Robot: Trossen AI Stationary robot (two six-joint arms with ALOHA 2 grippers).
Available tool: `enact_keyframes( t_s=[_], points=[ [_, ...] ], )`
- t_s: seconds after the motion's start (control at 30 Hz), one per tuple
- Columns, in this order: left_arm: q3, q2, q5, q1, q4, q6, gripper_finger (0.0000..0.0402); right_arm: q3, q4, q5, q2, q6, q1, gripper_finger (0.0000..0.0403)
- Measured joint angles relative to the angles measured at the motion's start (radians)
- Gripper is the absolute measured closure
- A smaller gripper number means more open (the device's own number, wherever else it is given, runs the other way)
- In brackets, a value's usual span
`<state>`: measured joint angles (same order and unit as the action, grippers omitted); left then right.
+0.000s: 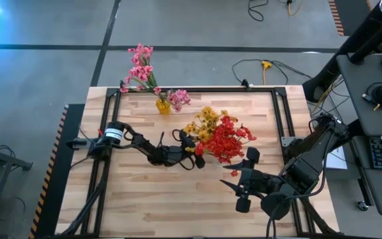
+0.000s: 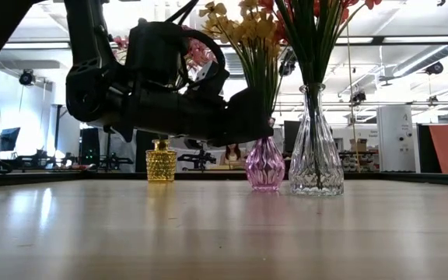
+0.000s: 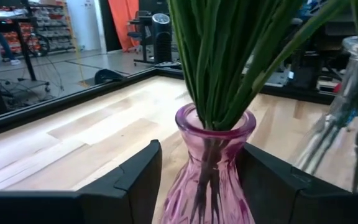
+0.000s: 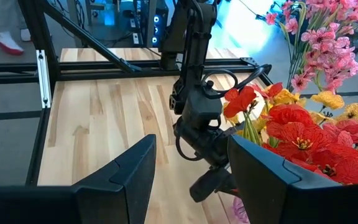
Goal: Sort flowers into vase by color
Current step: Adjust the violet vase
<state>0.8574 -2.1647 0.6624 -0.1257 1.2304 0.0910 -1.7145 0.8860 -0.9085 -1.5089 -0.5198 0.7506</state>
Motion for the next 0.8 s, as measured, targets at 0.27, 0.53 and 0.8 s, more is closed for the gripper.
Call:
enact_keyframes(
  t_s=[0.27,0.53,0.8],
  points=[
    [0.0,0.0,0.036,0.005,-0.004,-0.008,0.0217,0.0,0.0,0.0,0.0,-0.002,0.0,0.0211],
    [0.0,0.0,0.036,0.005,-0.007,-0.038,0.0217,0.0,0.0,0.0,0.0,-0.001,0.0,0.0211],
    [0.0,0.001,0.037,0.008,-0.015,-0.061,0.0217,0.0,0.0,0.0,0.0,-0.001,0.0,0.0211]
  ],
)
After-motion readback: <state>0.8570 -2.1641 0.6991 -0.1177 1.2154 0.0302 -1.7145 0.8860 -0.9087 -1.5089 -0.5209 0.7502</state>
